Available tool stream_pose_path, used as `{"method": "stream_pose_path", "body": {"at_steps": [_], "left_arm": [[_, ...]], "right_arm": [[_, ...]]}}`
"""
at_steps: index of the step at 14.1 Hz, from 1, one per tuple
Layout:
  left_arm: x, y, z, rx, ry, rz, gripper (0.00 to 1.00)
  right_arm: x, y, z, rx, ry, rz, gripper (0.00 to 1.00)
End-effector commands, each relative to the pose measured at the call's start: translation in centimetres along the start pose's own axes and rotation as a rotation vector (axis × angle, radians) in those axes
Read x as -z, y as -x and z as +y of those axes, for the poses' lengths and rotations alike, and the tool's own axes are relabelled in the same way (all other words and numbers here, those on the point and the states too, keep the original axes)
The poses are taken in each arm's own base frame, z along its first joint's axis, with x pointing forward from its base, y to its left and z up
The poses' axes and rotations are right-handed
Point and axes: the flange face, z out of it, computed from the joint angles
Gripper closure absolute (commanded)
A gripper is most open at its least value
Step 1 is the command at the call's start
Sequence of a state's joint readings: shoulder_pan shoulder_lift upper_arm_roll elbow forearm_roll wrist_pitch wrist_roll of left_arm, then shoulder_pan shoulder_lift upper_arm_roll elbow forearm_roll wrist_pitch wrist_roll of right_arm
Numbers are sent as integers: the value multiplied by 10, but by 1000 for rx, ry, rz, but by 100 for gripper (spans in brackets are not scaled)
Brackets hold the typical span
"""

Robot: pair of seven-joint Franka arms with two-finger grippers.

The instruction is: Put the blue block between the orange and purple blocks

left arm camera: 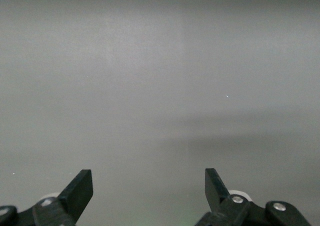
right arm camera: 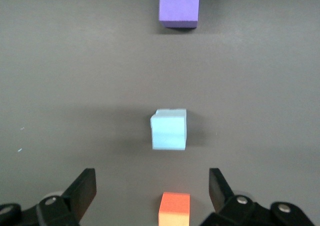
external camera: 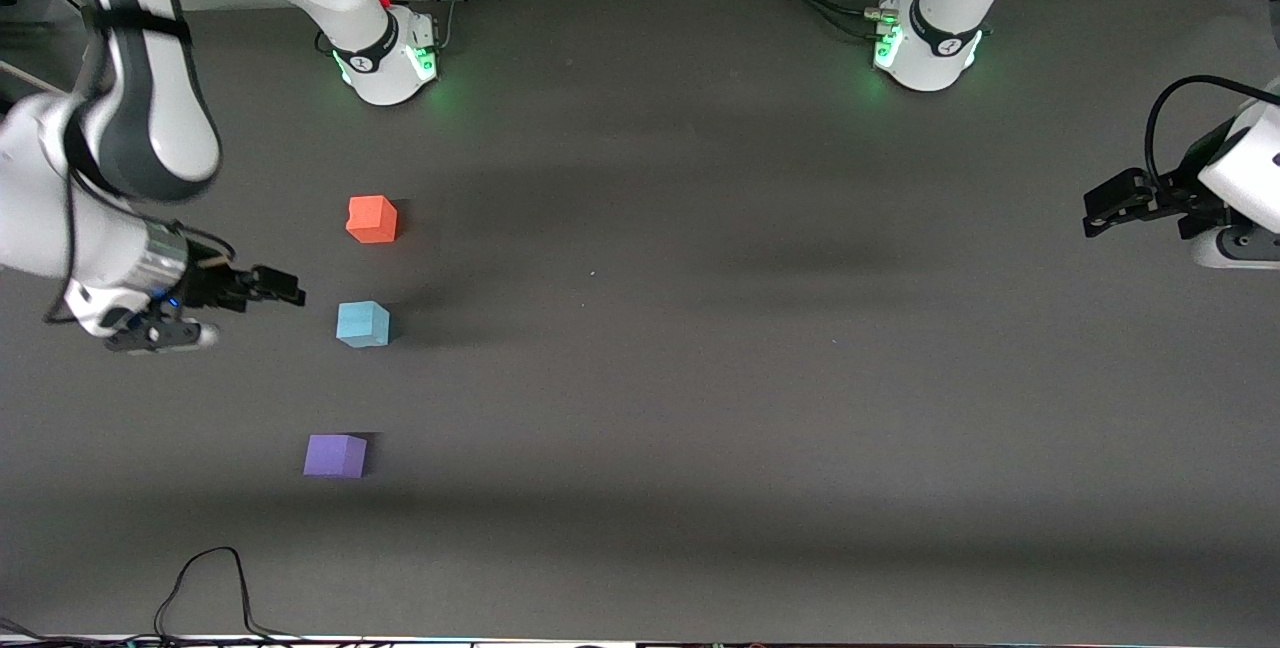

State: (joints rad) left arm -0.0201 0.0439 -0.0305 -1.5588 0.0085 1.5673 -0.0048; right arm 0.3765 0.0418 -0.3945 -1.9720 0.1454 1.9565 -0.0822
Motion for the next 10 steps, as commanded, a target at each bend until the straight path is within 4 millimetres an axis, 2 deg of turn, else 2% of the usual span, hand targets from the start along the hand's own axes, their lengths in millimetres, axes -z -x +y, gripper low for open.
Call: {"method": "stream_pose_path", "body": {"at_steps": [1,3,5,7,10], "left_arm": [[5,6,2,3,3,-6,0],[4,7,1,4,3,-9,0],[6,7,2,6,3,-6,0],[5,7,2,6,3,-8,0],[5,7,3,6,5,-6,0]], "right_arm": [[59,40,-29,-20,45,39,0],[93,58,-43,6,54,70,0],[121,67,-46,9,57,56,0],[137,67,-43,13,57,63,0],[147,68,-43,11,60,63,0]]}}
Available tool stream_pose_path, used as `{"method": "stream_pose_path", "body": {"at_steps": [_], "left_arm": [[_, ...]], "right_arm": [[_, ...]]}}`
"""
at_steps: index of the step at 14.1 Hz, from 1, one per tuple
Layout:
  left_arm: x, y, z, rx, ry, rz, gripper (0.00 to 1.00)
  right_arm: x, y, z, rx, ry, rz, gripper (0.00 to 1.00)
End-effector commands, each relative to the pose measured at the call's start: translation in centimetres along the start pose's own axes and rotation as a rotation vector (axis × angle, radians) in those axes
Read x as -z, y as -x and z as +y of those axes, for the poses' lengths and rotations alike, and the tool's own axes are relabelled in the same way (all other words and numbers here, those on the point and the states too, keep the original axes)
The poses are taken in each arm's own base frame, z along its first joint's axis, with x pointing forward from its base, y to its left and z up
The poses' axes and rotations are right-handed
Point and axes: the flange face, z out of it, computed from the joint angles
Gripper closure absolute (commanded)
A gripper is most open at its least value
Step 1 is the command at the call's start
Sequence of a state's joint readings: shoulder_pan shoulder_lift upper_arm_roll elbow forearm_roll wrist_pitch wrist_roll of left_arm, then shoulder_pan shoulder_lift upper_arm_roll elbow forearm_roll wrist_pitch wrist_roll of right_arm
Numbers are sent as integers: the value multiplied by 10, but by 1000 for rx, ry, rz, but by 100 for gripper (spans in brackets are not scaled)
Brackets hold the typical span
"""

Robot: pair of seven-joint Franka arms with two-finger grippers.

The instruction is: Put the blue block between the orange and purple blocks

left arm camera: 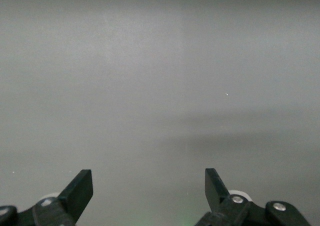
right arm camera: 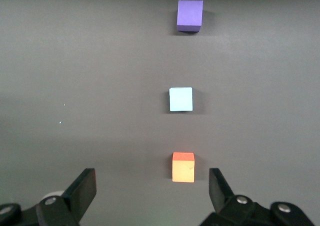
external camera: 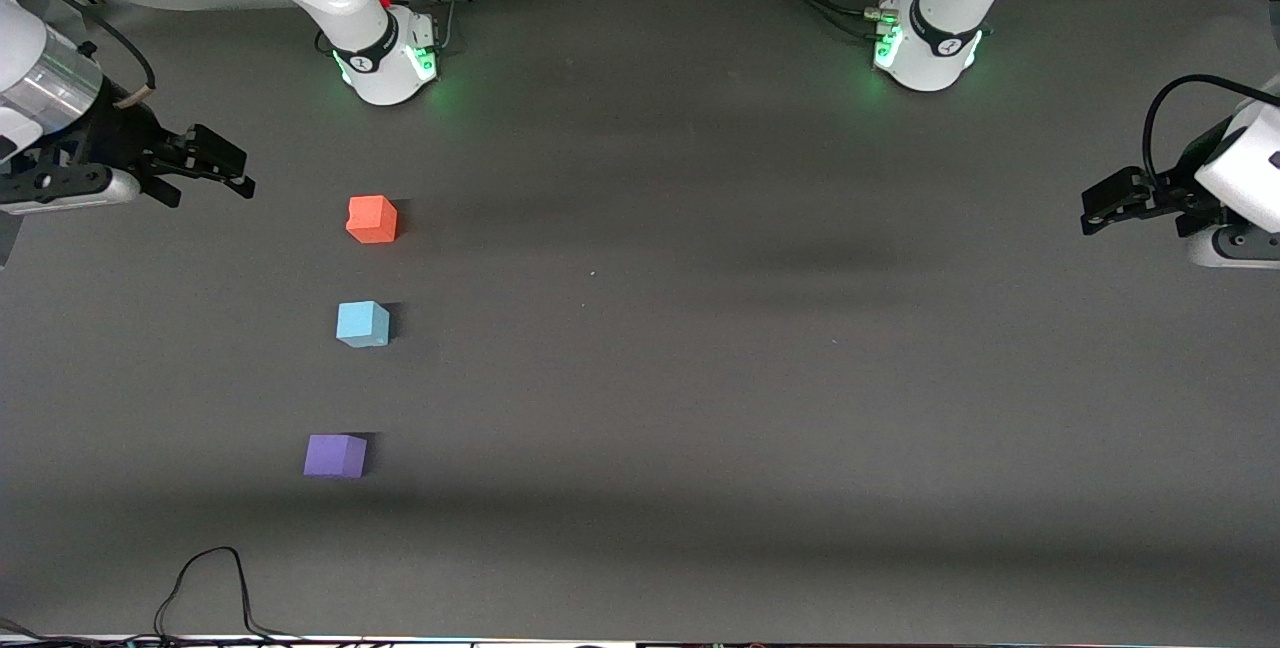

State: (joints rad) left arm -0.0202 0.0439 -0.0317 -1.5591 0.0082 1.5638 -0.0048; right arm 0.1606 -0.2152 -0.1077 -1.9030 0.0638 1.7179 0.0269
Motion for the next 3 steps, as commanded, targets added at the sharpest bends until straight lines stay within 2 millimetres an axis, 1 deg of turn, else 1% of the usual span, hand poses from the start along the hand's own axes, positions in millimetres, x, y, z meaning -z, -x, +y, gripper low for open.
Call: {"method": "stream_pose_path", "body": {"at_steps": [1,3], "left_arm": [[6,6,2,7,4,-2,0],[6,6,2,7,5,-2,0]], "right_arm": [[12,-4,1,-6,27,-15,0],[12,-3,0,-3,28,-28,0]]}}
